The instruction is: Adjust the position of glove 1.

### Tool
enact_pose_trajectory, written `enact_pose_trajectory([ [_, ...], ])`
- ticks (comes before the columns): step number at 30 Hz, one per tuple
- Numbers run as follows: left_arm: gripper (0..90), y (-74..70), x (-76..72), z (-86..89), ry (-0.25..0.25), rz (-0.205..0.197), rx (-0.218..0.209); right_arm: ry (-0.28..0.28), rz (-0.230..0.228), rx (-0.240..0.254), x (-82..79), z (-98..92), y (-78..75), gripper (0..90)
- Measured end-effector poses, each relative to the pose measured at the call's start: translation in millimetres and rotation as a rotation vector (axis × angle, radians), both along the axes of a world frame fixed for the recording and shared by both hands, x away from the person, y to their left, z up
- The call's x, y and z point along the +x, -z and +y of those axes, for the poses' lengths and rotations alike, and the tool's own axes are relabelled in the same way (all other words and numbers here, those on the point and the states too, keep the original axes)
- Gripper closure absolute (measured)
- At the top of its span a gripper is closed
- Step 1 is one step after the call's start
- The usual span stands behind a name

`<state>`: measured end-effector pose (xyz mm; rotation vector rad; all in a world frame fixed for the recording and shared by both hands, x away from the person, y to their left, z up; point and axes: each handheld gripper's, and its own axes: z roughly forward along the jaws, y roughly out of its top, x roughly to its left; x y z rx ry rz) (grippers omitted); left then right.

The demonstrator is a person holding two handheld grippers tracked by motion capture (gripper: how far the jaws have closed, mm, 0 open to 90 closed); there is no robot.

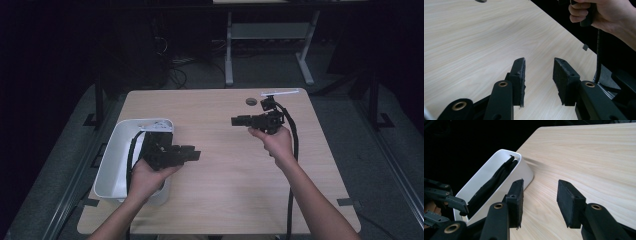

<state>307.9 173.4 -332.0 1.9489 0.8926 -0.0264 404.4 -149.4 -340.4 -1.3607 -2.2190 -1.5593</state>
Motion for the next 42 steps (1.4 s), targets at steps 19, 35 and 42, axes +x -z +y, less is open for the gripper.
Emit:
enact_pose_trajectory([
  [19,59.5,14.0,-0.1,-46.9,0.073,0.016,-0.013,0.061,0.023,-0.001,-16.4,-44.7,15.8,54.2],
  [35,57.6,25.1,2.9,-72.3,0.114,0.034,-0.01,0.093,0.046,0.006,-25.8,-70.0,29.7,53.2],
  [42,57.3,28.5,3.5,-77.2,0.126,0.039,-0.01,0.106,0.046,0.008,-29.8,-79.5,34.1,52.3],
])
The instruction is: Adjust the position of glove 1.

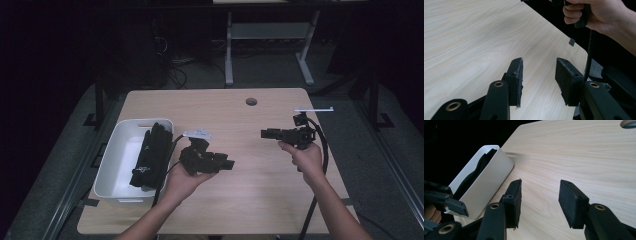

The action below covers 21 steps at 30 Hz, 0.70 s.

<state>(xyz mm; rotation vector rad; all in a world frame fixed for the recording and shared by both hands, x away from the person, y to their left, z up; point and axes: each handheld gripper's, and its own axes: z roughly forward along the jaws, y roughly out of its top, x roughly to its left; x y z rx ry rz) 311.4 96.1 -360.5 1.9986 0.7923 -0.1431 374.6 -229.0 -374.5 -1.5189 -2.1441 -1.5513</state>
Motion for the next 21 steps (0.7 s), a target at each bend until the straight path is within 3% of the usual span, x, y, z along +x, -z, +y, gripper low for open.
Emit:
enact_pose_trajectory([
  [21,54.8,7.8,0.8,-14.2,0.027,0.017,-0.008,0.026,0.017,0.038,-12.2,-26.2,16.2,48.4],
])
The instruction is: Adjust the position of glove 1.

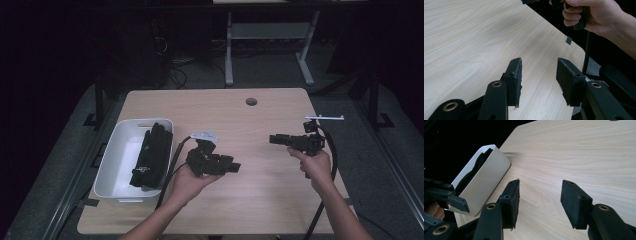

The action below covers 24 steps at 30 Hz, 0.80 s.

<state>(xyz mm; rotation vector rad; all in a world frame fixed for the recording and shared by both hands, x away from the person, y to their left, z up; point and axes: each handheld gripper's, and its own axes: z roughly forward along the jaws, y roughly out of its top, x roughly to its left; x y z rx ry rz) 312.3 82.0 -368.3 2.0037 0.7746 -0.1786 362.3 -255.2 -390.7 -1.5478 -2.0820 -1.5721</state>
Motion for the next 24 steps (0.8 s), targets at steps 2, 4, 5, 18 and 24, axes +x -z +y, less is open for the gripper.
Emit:
enact_pose_trajectory([
  [2,54.1,1.1,0.3,-1.1,0.007,0.0,0.0,-0.001,0.002,0.002,-0.3,-0.9,0.2,48.2],
  [4,54.1,2.0,0.5,-2.4,0.009,0.004,0.0,0.001,-0.001,0.0,-1.1,-3.2,0.4,48.1],
  [5,53.6,2.5,0.5,-3.1,0.009,0.006,-0.003,0.005,0.0,0.006,-1.5,-4.1,0.6,48.0],
  [18,49.6,6.4,-0.6,-8.1,0.022,0.015,-0.009,0.03,0.013,0.015,-10.7,-18.2,10.8,46.9],
  [24,48.4,7.1,0.2,-9.2,0.024,0.015,-0.01,0.033,0.019,0.015,-13.3,-22.5,15.3,46.6],
])
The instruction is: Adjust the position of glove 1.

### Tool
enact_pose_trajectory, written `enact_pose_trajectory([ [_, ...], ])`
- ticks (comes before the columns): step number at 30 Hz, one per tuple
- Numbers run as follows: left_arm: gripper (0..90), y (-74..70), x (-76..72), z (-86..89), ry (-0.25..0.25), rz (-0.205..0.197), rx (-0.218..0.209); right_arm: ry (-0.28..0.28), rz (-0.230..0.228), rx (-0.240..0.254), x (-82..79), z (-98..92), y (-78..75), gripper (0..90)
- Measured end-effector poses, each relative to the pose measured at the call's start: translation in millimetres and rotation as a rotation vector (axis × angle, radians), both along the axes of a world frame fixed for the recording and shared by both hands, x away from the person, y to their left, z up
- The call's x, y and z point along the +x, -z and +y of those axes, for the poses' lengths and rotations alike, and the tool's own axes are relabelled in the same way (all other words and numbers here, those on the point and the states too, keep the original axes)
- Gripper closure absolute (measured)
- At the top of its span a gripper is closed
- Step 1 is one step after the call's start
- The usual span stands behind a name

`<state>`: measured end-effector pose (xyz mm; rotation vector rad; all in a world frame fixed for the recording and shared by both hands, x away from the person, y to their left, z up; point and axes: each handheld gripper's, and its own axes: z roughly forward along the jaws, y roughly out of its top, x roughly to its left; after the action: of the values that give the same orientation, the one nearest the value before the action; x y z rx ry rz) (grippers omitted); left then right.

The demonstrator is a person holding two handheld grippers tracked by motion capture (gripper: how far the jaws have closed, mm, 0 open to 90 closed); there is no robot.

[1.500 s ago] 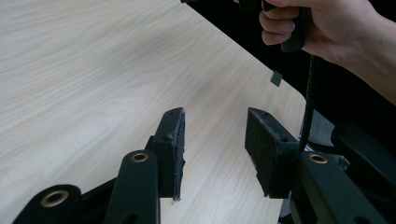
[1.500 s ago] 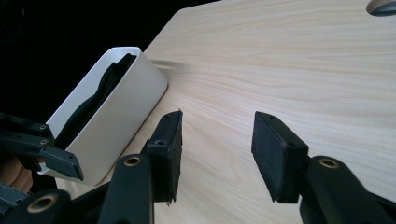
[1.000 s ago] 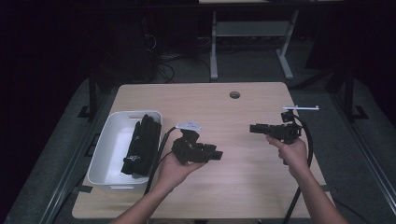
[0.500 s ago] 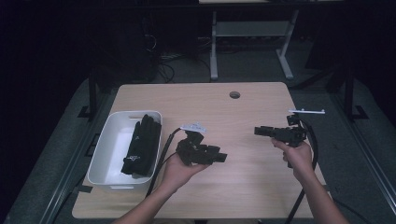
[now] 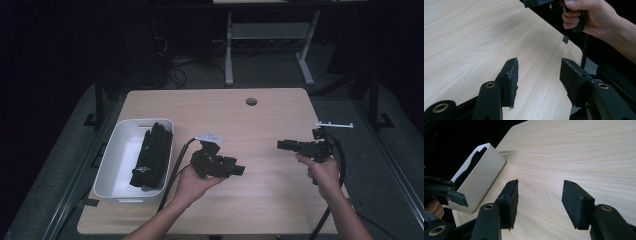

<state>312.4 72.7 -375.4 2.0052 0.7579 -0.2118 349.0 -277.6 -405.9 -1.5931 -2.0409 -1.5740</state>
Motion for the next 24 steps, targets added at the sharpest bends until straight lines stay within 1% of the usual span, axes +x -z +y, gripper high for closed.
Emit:
enact_pose_trajectory([
  [5,48.0,0.9,0.6,-2.1,0.002,0.003,0.001,0.007,0.004,0.005,-2.9,-4.8,4.7,46.6],
  [10,47.6,1.4,0.3,-5.1,0.008,-0.002,0.0,0.024,0.022,0.008,-8.6,-13.5,12.2,46.5],
  [13,47.2,1.5,-0.6,-6.6,0.009,0.002,-0.002,0.027,0.018,0.008,-10.4,-16.2,13.9,46.5],
  [15,47.0,1.8,-1.4,-7.6,0.011,0.001,0.001,0.031,0.026,0.011,-12.3,-18.1,15.2,46.5],
  [16,46.9,1.7,-2.0,-8.0,0.015,0.001,0.003,0.029,0.02,0.011,-13.2,-19.0,16.2,46.5],
  [18,46.6,1.3,-2.6,-8.1,0.018,-0.002,0.005,0.034,0.024,0.014,-16.3,-21.1,18.4,46.4],
  [20,46.3,0.6,-3.1,-7.6,0.015,-0.001,0.004,0.036,0.03,0.018,-18.2,-22.4,19.9,46.3],
  [24,45.6,-0.6,-4.5,-7.4,0.011,-0.009,0.006,0.039,0.027,0.018,-19.5,-23.9,21.7,46.2],
])
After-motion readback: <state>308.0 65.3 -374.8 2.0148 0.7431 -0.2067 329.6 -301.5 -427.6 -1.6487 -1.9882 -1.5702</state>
